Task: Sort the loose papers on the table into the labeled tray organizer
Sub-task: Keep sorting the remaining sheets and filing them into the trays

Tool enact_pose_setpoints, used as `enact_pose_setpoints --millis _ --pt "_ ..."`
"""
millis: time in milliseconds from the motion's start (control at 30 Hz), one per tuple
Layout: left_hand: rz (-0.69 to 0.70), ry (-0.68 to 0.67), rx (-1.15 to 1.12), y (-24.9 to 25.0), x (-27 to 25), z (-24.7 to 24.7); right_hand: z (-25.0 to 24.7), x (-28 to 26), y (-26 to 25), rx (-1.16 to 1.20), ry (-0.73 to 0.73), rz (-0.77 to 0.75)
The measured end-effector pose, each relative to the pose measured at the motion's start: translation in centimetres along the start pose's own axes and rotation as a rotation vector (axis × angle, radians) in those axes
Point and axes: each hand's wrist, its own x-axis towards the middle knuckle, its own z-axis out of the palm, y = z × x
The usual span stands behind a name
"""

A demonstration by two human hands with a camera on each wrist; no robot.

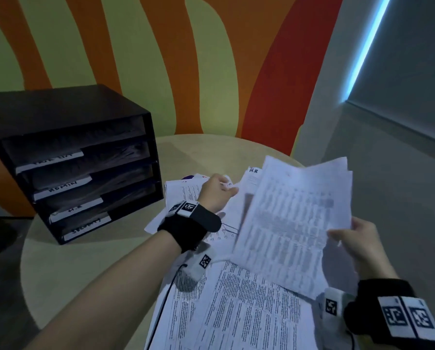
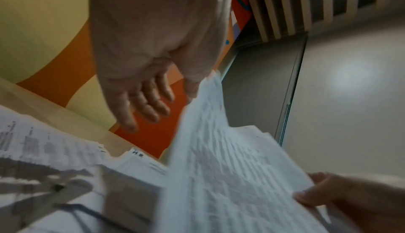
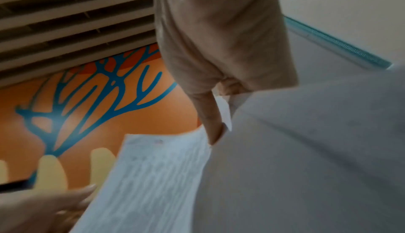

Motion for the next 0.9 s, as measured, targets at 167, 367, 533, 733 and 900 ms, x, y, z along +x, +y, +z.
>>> enact_pose_setpoints --millis 167,367,533,733,900 --pt "-0.162 -0.081 0.373 -2.0 0.8 0.4 -3.5 1.4 2.5 -0.061 0.101 0.143" --pt "-0.202 -0.186 0.668 -1.8 1.0 2.6 -4.5 1.7 3.0 -0.079 0.126 0.189" --pt "-0.187 -0.413 0.767 -1.5 0.5 1.5 -5.3 1.8 3.6 -0.074 0.15 0.225" --pt "-0.286 -0.55 0.749 -1.1 1.4 -1.3 -5.9 1.7 3.6 -0.048 0.177 0.255" --pt "-0.063 -0.256 0.685 -1.5 0.9 1.6 -5.3 0.2 2.1 0.014 0.139 0.23"
